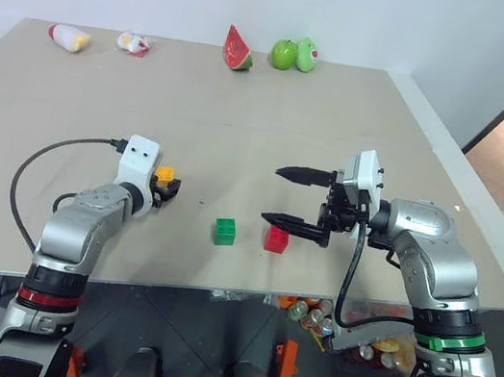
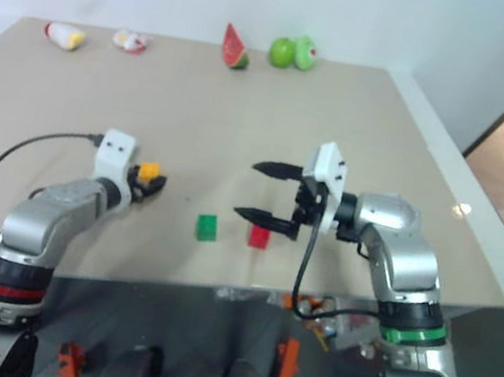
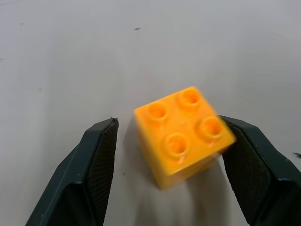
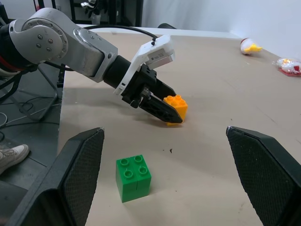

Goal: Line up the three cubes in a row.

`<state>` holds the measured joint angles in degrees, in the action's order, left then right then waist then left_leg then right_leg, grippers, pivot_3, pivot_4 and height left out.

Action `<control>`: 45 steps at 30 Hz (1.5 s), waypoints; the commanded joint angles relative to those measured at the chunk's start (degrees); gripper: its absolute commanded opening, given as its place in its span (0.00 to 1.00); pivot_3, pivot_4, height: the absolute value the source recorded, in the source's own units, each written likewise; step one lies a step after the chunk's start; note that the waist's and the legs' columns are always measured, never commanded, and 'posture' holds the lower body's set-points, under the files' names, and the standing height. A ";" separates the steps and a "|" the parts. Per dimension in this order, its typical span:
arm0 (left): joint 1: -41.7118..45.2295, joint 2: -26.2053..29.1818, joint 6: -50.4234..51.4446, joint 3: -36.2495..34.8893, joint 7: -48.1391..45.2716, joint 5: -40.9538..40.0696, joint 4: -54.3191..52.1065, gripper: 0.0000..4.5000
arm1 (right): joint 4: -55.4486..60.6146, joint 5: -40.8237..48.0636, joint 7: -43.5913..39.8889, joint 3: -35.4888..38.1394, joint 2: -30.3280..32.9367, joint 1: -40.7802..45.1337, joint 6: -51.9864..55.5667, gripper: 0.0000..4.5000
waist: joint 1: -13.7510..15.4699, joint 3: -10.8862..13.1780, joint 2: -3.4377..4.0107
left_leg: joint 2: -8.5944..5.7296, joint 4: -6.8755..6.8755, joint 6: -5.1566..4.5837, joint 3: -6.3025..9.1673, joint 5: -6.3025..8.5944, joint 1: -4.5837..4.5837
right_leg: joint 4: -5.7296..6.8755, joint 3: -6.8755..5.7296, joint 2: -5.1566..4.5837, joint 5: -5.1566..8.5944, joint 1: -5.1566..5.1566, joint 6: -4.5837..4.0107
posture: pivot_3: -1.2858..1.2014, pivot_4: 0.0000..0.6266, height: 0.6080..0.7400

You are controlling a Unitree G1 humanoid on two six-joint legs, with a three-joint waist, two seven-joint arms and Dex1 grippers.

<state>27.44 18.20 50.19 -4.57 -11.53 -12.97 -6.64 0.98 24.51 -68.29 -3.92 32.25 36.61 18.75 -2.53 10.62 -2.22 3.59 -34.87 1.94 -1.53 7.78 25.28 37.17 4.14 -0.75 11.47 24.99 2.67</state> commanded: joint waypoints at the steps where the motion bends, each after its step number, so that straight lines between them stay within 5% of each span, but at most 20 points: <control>1: 1.29 -0.31 -0.51 -0.92 0.46 0.07 -0.24 0.46 | 1.59 0.70 0.31 1.00 0.20 0.73 -0.64 0.96 | 0.00 0.00 0.00 | 0.00 0.00 0.00 0.00 0.00 0.00 | 0.00 0.00 0.00 0.00 0.00 0.00 | 0.52 0.24 1.00; 4: 1.75 -0.91 -0.64 -0.98 0.73 0.10 0.44 0.29 | 1.63 0.69 0.43 1.10 0.29 0.57 -0.57 0.96 | 0.01 0.00 0.00 | 0.00 0.00 0.00 0.00 0.00 0.00 | 0.00 0.00 0.00 -0.01 -0.01 0.01 | 0.52 0.24 1.00; 11: 2.98 -0.27 -2.32 -0.47 -1.86 -0.16 2.39 0.30 | 2.29 0.77 0.95 1.35 0.79 -0.02 -0.16 0.96 | 0.00 0.00 0.00 | -0.02 -0.01 0.00 0.00 0.00 0.00 | 0.00 0.01 0.00 -0.02 -0.01 0.02 | 0.52 0.24 1.00; 17: 1.28 8.32 -19.93 -2.68 -17.47 -2.31 5.71 0.30 | 2.53 1.19 0.88 1.70 1.68 -0.53 0.33 0.96 | -0.03 0.01 -0.01 | 0.00 0.05 0.01 0.00 0.00 0.05 | 0.00 0.02 0.03 0.01 0.10 -0.05 | 0.52 0.24 1.00; 21: -6.18 18.54 -32.45 -4.39 -37.96 -6.08 6.41 0.30 | 3.81 3.40 -1.32 2.94 4.29 -1.91 2.30 0.96 | -0.19 0.00 0.00 | 0.01 0.18 0.04 -0.03 0.02 0.04 | -0.01 0.04 0.02 0.08 0.15 -0.12 | 0.52 0.24 1.00; 25: -10.32 22.41 -36.85 -3.77 -48.23 -9.31 6.55 0.30 | 4.23 4.45 -2.32 3.48 6.35 -2.90 3.44 0.96 | 0.12 0.01 0.00 | 0.01 0.33 0.07 -0.07 0.05 0.03 | -0.01 0.00 -0.09 0.27 0.20 -0.19 | 0.52 0.24 1.00; 45: -6.23 23.13 -45.05 6.15 -64.49 -6.58 13.66 0.30 | 7.73 6.13 -3.05 5.82 11.92 -6.09 6.83 0.96 | 0.06 0.01 0.00 | 0.01 0.23 0.05 -0.13 0.04 0.09 | -0.01 -0.10 -0.18 0.28 0.18 -0.12 | 0.52 0.24 1.00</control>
<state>19.25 41.27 6.90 1.91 -75.48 -19.99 6.53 5.84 29.03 -70.89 -0.29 43.05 30.75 25.24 -2.47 10.62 -2.23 3.60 -34.64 1.99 -1.65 7.82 25.38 37.16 4.04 -0.92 11.75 25.18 2.54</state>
